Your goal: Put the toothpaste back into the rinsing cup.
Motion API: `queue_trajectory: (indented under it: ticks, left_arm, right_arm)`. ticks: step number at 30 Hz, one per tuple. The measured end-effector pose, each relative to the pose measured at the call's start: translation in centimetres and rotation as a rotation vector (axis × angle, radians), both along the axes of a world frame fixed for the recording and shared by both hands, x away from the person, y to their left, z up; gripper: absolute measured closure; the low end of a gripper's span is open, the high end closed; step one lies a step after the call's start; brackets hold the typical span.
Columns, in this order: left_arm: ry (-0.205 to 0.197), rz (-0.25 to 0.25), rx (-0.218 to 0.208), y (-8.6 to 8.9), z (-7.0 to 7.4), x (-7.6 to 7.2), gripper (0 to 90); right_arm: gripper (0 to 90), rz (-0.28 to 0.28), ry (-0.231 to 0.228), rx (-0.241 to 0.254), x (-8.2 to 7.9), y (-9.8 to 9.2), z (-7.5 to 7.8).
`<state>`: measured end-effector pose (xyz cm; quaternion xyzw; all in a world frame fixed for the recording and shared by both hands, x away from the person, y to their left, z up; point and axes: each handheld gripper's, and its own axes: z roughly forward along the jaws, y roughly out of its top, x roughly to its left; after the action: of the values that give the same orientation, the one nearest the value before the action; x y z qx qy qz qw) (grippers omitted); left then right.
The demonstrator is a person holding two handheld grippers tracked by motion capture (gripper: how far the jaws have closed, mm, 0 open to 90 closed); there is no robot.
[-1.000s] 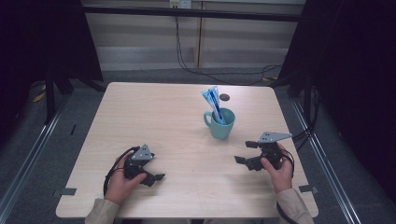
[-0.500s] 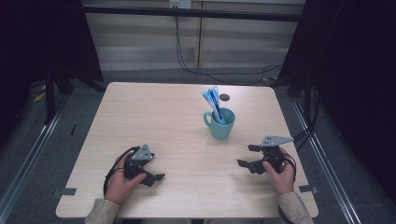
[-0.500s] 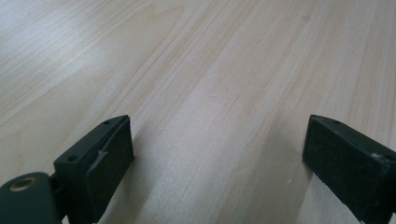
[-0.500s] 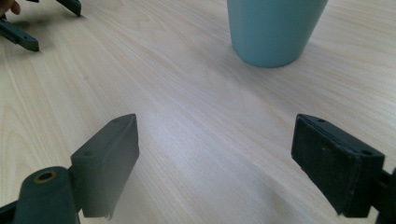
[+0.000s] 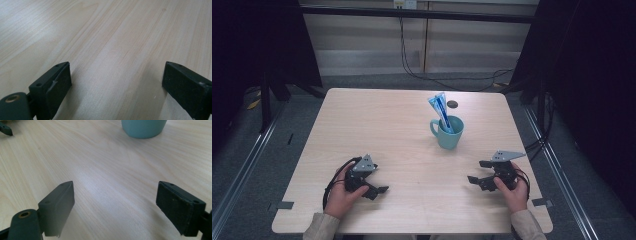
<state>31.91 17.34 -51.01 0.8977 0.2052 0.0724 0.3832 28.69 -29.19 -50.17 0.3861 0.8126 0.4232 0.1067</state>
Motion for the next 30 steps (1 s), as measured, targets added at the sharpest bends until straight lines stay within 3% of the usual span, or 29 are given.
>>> queue_trajectory:
  ticks: [9, 26, 30]
  left_arm:
    - [0.000, 0.000, 0.000, 0.0, 0.0, 0.0, 8.3]
    - [-0.001, 0.002, -0.005, 0.0, 0.0, 0.0, 8.3]
    - [0.001, 0.004, -0.006, 0.0, 0.0, -0.1, 8.3]
  right_arm:
    - [14.8, -0.017, 0.006, 0.002, -0.3, -0.6, -0.5]
    - [14.4, -0.026, 0.000, -0.096, -0.6, -0.5, -1.0]
    - [13.7, -0.018, -0.024, -0.150, -0.8, -0.1, -1.0]
